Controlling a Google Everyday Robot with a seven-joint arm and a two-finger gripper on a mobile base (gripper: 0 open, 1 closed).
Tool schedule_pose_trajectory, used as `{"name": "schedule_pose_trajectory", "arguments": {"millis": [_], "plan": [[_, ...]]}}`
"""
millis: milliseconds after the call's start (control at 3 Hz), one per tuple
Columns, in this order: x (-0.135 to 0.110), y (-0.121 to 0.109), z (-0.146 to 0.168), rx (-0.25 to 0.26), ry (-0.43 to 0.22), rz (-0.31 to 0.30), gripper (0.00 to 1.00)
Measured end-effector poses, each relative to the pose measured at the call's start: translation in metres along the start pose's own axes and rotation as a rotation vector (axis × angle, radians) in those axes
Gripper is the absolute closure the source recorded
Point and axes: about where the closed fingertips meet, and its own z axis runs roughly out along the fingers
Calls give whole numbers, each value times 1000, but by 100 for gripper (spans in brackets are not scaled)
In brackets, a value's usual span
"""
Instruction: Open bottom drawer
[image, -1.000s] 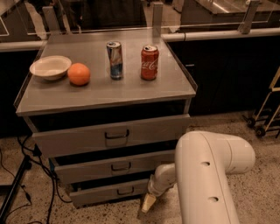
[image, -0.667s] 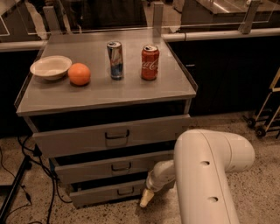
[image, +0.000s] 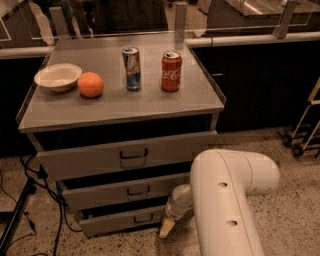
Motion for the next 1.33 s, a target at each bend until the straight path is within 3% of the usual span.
{"name": "schedule_pose_trajectory", "arguments": {"millis": [667,1000,1333], "plan": [[33,23,29,-58,48,10,0],[32,24,26,-58,47,10,0],[42,48,17,-87,31,18,0]]}}
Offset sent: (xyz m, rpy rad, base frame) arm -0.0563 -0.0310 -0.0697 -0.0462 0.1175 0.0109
